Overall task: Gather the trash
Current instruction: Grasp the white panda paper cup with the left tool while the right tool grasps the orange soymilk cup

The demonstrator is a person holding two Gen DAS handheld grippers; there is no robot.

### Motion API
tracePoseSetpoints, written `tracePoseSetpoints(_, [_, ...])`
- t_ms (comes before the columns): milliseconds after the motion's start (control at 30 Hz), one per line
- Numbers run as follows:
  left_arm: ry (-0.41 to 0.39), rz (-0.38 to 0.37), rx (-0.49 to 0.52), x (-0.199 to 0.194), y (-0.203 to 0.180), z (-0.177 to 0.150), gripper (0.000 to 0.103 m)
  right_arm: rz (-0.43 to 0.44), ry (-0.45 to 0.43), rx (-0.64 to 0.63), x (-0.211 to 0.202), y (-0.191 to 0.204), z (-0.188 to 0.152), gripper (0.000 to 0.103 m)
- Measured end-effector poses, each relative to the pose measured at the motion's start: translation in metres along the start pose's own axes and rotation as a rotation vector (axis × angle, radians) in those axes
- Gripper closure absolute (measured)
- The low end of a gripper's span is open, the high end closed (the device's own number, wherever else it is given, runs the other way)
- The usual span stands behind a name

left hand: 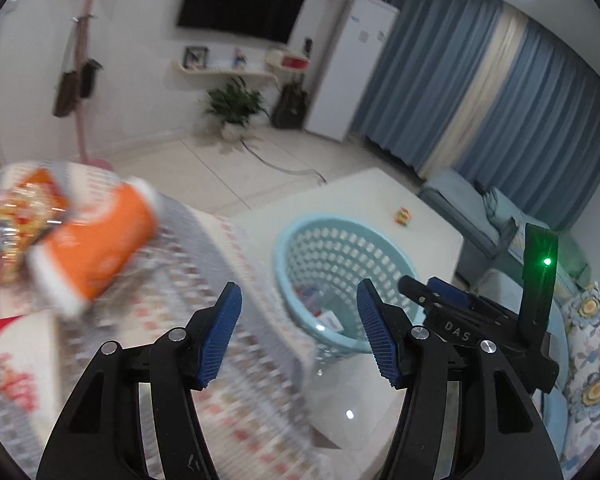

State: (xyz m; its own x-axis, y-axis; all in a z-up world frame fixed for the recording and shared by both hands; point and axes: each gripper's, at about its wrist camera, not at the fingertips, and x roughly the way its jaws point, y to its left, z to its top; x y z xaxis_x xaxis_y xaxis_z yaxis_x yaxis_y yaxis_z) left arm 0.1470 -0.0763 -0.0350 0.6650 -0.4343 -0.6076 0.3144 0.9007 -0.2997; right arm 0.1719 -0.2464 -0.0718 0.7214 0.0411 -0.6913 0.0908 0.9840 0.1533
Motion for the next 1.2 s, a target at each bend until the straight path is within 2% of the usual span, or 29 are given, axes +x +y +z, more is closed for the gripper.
tracePoseSetpoints(100, [-0.069,0.067,-0.008,-0.036,0.020,-0.002,0.043,0.037,-0.044,-0.051,-0.015,0.029,0.003,0.051])
tracePoseSetpoints(233, [-0.157,0.216,-0.032,-0.078,0.052,-0.013,0.019,0.101,-0.084,-0.121,-0.028,0.070,0.003,0.051])
tracePoseSetpoints(267, [-0.169,0.266,-0.042,-0.086,0.064,-0.018,0.016,0.117,-0.085,-0.138,-0.029,0.080,0.002,0.051])
tracePoseSetpoints(367, [-0.150,0.335,-0.064,-0.094,0.091,-0.030,0.014,0.159,-0.075,-0.195,-0.027,0.111,-0.001,0.050])
tracePoseSetpoints(433, [-0.116,0.361,-0.086,-0.095,0.111,-0.039,0.014,0.188,-0.062,-0.224,-0.023,0.130,-0.004,0.050])
tracePoseSetpoints(600, [-0.024,0.366,-0.122,-0.079,0.137,-0.054,0.014,0.268,-0.038,-0.287,-0.010,0.169,-0.005,0.048])
tracePoseSetpoints(733, [0.026,0.379,-0.101,-0.062,0.138,-0.058,0.014,0.295,-0.030,-0.321,-0.004,0.193,0.000,0.035])
tracePoseSetpoints(833, [0.061,0.460,-0.063,-0.049,0.134,-0.062,0.014,0.316,-0.023,-0.345,0.001,0.211,0.007,0.022])
tracePoseSetpoints(933, [0.065,0.475,-0.060,-0.044,0.135,-0.060,0.014,0.322,-0.021,-0.356,0.006,0.224,0.012,0.017])
tracePoseSetpoints(1000, [0.071,0.480,-0.066,-0.044,0.139,-0.060,0.019,0.324,-0.010,-0.358,0.010,0.229,0.014,0.017])
tracePoseSetpoints(1033, [0.073,0.479,-0.068,-0.043,0.139,-0.061,0.026,0.324,-0.007,-0.365,0.012,0.233,0.013,0.017])
tracePoseSetpoints(1200, [0.052,0.464,-0.098,-0.055,0.151,-0.062,0.027,0.280,-0.028,-0.390,0.025,0.243,0.021,0.017])
